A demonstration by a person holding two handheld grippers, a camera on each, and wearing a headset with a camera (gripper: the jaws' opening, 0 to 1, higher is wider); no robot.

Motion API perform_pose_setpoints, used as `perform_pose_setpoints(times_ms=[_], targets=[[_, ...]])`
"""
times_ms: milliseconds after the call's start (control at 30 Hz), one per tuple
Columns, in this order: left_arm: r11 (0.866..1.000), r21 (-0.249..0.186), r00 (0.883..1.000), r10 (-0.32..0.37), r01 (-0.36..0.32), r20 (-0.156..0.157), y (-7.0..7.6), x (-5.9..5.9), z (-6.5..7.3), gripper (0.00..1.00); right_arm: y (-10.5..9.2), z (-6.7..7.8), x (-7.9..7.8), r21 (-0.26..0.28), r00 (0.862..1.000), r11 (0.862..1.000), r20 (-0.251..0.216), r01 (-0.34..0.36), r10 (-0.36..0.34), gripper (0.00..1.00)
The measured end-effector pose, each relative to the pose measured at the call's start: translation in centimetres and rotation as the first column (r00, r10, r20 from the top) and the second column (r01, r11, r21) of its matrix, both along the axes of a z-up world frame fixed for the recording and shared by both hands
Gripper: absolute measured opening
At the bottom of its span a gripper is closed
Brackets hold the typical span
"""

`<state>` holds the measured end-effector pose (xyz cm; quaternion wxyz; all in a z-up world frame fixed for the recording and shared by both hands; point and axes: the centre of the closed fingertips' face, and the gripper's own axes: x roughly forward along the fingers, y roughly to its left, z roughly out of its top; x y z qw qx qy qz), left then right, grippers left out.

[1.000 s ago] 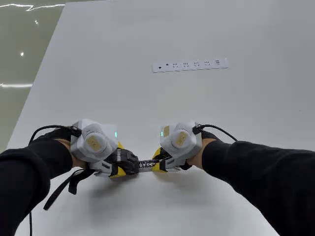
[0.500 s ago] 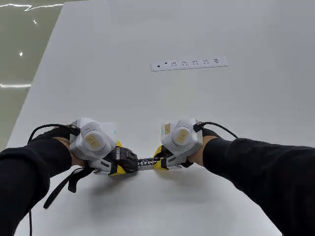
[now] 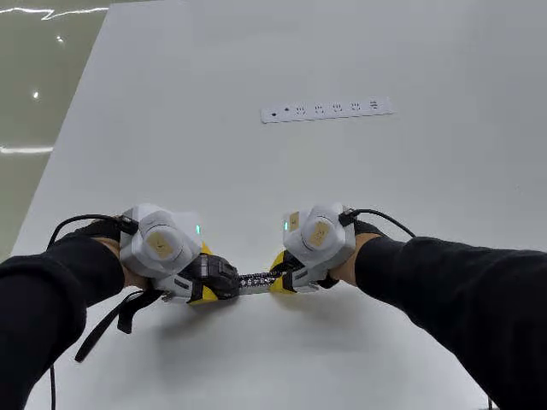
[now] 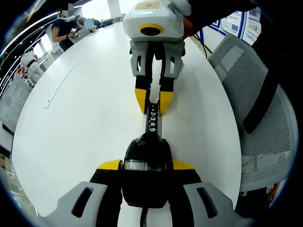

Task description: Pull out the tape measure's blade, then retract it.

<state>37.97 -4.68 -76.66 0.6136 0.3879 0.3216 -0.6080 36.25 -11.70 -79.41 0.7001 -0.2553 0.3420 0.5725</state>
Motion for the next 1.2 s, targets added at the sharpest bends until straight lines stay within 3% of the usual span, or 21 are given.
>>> perform_pose_setpoints(times_ms=[1200], targets=[[1.000, -0.005, 1.000, 0.005, -0.005, -0.002, 0.0, 0.0, 0.0, 0.32, -1.4, 0.0, -0.3, -0.008, 1.000, 1.000, -0.007, 0.012, -0.012, 0.09]])
